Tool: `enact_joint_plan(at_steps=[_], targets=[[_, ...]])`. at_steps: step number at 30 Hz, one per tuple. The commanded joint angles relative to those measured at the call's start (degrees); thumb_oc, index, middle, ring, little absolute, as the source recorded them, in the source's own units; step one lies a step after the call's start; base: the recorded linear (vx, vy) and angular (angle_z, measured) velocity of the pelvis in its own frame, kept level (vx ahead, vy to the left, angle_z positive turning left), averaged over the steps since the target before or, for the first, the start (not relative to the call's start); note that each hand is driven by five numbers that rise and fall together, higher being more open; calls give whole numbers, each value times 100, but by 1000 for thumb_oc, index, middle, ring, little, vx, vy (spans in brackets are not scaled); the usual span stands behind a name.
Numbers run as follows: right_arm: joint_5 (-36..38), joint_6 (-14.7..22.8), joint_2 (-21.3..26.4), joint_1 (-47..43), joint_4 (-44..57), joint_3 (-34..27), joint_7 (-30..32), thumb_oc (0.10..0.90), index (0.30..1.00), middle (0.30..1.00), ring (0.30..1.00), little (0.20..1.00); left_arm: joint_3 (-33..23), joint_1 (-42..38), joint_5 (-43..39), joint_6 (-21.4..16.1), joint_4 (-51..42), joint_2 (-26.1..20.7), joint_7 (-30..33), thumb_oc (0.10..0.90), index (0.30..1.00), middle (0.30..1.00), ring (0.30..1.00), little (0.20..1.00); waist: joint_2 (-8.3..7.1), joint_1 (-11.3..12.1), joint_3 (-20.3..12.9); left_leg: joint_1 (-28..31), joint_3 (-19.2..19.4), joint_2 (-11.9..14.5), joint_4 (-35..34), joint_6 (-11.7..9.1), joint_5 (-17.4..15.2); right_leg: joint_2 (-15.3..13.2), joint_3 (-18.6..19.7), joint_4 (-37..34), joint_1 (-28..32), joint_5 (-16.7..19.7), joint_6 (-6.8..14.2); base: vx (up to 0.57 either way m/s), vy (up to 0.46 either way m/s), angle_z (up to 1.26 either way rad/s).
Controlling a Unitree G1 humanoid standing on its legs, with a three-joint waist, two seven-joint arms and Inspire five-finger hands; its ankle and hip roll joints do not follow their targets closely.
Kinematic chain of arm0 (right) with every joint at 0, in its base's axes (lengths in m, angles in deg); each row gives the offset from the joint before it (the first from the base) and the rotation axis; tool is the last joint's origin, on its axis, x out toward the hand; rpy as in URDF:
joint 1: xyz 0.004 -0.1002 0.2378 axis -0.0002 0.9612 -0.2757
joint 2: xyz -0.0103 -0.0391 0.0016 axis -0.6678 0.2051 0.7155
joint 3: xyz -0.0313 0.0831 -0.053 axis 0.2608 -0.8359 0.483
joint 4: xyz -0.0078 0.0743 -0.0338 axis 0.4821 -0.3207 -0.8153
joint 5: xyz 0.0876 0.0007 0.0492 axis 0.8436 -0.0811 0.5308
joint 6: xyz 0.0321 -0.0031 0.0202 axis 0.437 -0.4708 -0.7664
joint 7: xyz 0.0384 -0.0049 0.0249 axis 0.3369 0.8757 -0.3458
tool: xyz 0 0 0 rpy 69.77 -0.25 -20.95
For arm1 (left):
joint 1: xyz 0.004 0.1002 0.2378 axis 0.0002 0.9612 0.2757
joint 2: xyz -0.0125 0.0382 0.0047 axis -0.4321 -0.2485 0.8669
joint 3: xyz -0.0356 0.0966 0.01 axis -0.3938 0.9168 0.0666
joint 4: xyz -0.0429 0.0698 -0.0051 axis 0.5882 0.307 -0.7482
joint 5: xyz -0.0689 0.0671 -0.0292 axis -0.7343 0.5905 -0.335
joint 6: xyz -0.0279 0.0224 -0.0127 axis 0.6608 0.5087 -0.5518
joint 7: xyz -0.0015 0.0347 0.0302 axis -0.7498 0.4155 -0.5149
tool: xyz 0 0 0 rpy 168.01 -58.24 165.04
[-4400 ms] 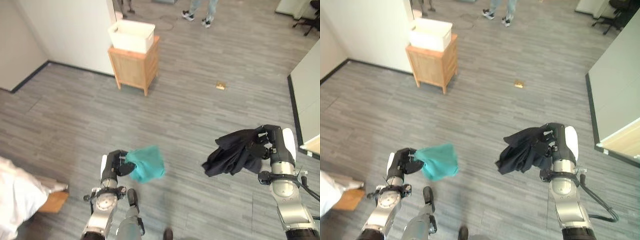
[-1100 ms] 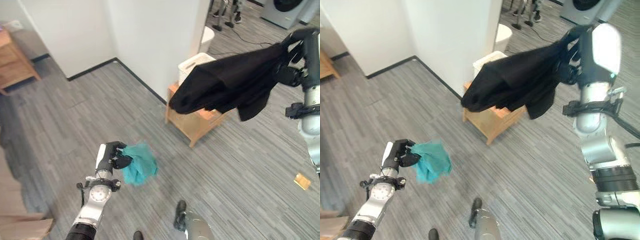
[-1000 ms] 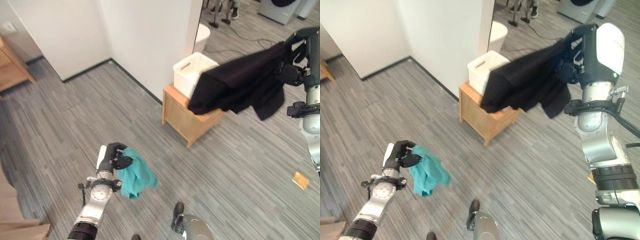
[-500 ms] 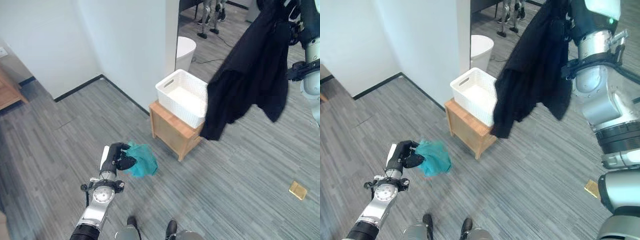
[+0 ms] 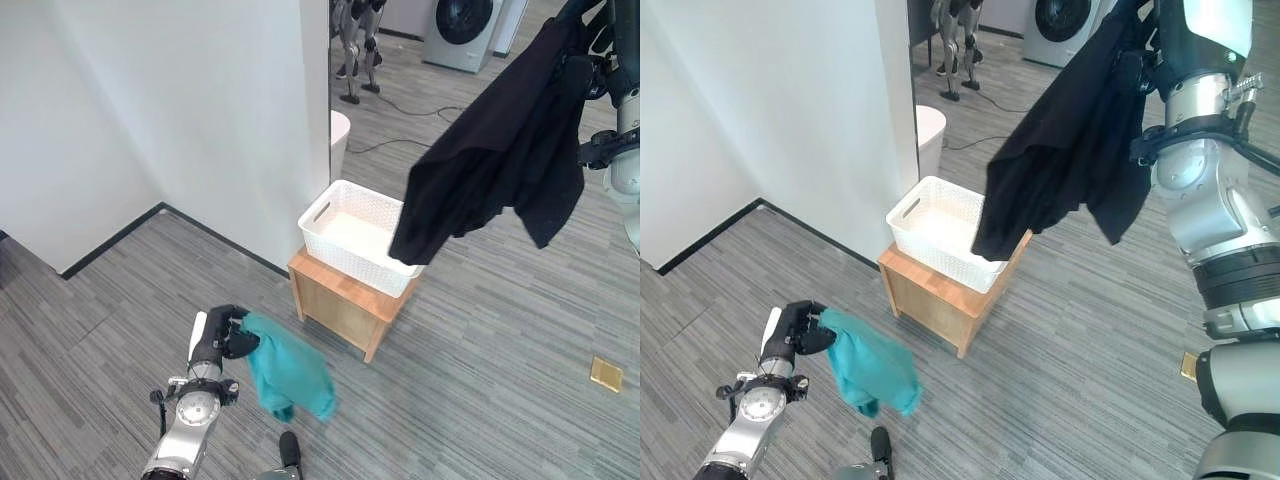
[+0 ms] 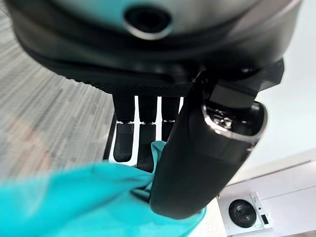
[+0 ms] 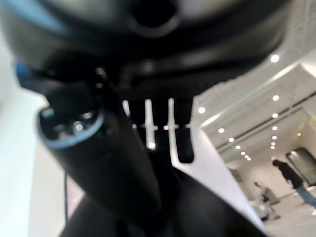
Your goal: Pick up bed clothes into laundry basket.
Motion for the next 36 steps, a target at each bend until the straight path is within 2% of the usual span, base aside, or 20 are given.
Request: enact_joint_plan(at_steps=[1, 3, 5, 6, 7, 9, 12, 13, 16, 23, 30, 36], targets=[[42, 163, 104, -1498, 60, -228, 354, 400, 300, 300, 300, 300, 0, -489, -163, -639, -850, -284, 264, 400, 300, 300, 300, 300, -599, 242, -250, -28, 27, 579, -17, -536, -213, -42, -119, 904, -218, 1648, 179, 145, 177, 18], [80, 171, 72, -1551, 6, -222, 362, 400, 300, 300, 300, 300, 30, -530, -162, -640, -819, -310, 274, 400, 300, 300, 300, 300, -544, 213, -178, 156, 26, 633, -58, -528, -341, -206, -304, 1121, -635, 1712, 160, 144, 92, 17], [113, 180, 152, -1613, -72, -179, 345, 400, 300, 300, 300, 300, 21, -535, -163, -665, -786, -322, 246, 400, 300, 300, 300, 300, -556, 173, -128, 267, -33, 625, -58, -588, -487, -271, -584, 672, -912, 1487, 41, 191, 15, 14], [127, 181, 234, -1620, -91, -154, 324, 400, 300, 300, 300, 300, 16, -494, -165, -674, -812, -321, 199, 400, 300, 300, 300, 300, -551, 120, -132, 309, -124, 601, -58, -616, -552, -172, -641, 389, -924, 1379, -4, 262, 16, 9], [167, 186, 332, -1602, -145, -130, 326, 400, 300, 300, 300, 300, 22, -451, -174, -680, -797, -303, 165, 400, 300, 300, 300, 300, -569, 41, -98, 412, -239, 542, -58, -619, -658, 51, -528, 86, -1046, 1229, -55, 264, 4, 17], [242, 196, 485, -1520, -183, -113, 300, 400, 300, 300, 300, 300, 5, -404, -212, -682, -748, -283, 130, 400, 300, 300, 300, 300, -613, -81, -79, 519, -433, 432, -58, -606, -778, 375, -236, -540, -1254, 1345, -80, 250, 9, 24], [241, 203, 692, -1178, -52, -237, 263, 400, 300, 300, 300, 300, -36, -317, -189, -662, -648, -272, 89, 400, 300, 300, 300, 300, -687, -183, -83, 652, -703, 255, -58, -554, -1013, 498, 9, -1085, -1411, 1633, -2, 188, -18, 59], [201, 179, 657, -1123, -42, -291, 232, 400, 300, 300, 300, 300, -92, -234, -206, -641, -648, -284, 103, 400, 300, 300, 300, 300, -728, -129, -66, 694, -676, 256, -58, -558, -1011, 413, -148, -1079, -1368, 1742, 39, 98, -48, 46], [269, 218, 536, -930, 93, -370, 138, 400, 300, 300, 300, 300, -135, -69, -205, -679, -651, -196, 90, 400, 300, 300, 300, 300, -774, -79, -196, 736, -685, 231, -58, -549, -1052, 406, -161, -1154, -1218, 1719, -29, 100, -37, 8], [344, 352, 268, -635, 201, -431, -31, 400, 300, 300, 300, 300, -249, 276, -223, -680, -803, -152, -15, 400, 300, 300, 300, 300, -730, 90, -334, 743, -760, 228, -58, -563, -1076, 379, -339, -1154, -1006, 1615, -57, 83, -20, 14], [453, 395, 111, -705, 41, -301, -118, 400, 300, 300, 300, 300, -265, 370, -277, -696, -824, -183, -30, 400, 300, 300, 300, 300, -725, 240, -281, 599, -866, 259, -58, -618, -1032, 384, -418, -1154, -1023, 1545, -78, 21, -23, 20], [701, 416, 275, -619, -105, -466, -19, 400, 300, 300, 300, 300, -371, 480, -339, -688, -856, -165, -10, 400, 300, 300, 300, 300, -728, 291, -178, 420, -951, 291, -58, -657, -982, 381, -481, -1154, -1100, 1525, -75, -2, -16, 11]])
